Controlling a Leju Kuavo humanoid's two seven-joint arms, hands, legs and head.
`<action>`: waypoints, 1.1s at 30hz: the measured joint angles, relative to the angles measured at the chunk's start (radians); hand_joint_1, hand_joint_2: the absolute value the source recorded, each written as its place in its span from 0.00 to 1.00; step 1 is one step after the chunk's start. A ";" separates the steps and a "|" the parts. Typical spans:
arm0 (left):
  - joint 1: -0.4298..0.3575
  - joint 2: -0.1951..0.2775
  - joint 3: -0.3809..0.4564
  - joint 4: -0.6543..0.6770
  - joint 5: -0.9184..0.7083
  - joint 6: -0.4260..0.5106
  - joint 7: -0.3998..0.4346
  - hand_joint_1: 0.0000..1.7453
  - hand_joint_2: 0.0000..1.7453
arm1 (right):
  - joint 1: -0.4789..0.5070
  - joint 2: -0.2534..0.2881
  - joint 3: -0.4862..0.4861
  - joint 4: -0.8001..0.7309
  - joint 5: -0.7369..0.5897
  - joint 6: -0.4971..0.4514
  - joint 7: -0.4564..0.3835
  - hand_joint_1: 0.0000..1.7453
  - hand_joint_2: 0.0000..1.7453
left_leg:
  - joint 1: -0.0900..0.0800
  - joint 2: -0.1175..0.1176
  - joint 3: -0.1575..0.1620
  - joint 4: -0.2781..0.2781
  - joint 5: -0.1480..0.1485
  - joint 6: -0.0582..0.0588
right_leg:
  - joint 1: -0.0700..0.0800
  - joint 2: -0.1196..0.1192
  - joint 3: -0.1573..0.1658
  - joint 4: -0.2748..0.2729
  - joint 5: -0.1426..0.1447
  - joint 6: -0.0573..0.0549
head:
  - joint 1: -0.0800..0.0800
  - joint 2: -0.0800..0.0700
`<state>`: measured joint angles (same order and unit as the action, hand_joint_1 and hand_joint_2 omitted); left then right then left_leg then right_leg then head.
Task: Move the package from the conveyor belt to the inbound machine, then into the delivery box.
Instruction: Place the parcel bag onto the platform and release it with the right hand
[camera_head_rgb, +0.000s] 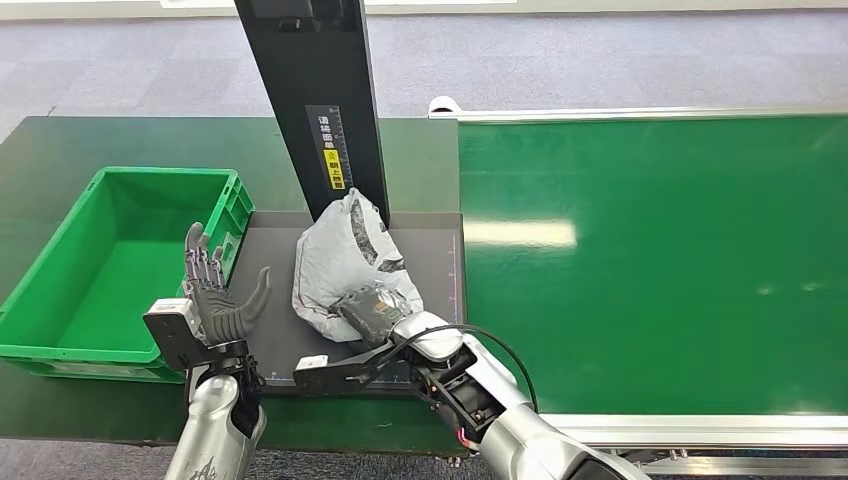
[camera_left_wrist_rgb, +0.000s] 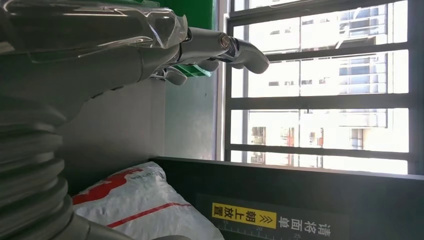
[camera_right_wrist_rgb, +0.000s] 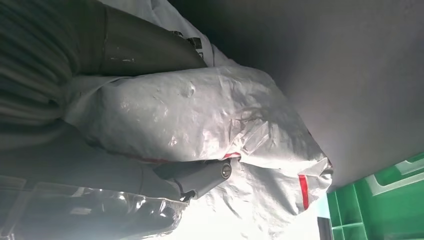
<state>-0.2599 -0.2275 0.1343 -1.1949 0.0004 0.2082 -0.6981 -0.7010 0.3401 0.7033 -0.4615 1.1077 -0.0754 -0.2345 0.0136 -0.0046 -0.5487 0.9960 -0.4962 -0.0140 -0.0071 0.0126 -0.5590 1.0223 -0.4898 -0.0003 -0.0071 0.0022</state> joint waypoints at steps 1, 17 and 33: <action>0.000 0.000 0.000 0.000 0.000 0.000 0.000 0.00 1.00 | 0.000 -0.001 0.001 0.001 -0.011 -0.020 0.011 0.26 1.00 | 0.000 0.000 0.000 0.000 0.000 0.000 | 0.000 0.000 0.000 0.000 0.000 0.000 | 0.000 0.000; 0.007 0.000 -0.017 0.015 0.000 0.004 0.000 0.00 1.00 | 0.055 -0.035 -0.267 -0.158 -0.523 -0.150 -0.245 0.00 1.00 | 0.000 -0.001 -0.001 0.000 0.000 0.000 | 0.000 0.000 -0.001 0.000 0.000 0.000 | 0.000 0.000; 0.021 -0.008 -0.056 0.023 -0.016 -0.002 0.002 0.00 1.00 | 0.173 -0.097 -0.492 -0.338 -0.886 0.018 -0.296 0.00 1.00 | 0.000 -0.001 -0.002 0.000 0.000 0.000 | -0.001 -0.001 -0.002 0.000 0.000 0.000 | 0.000 0.000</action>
<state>-0.2394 -0.2357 0.0786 -1.1722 -0.0158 0.2060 -0.6966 -0.5280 0.2435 0.2116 -0.7994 0.2216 -0.0570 -0.5304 0.0132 -0.0058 -0.5509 0.9964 -0.4962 -0.0140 -0.0077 0.0120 -0.5609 1.0220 -0.4898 -0.0001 -0.0074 0.0023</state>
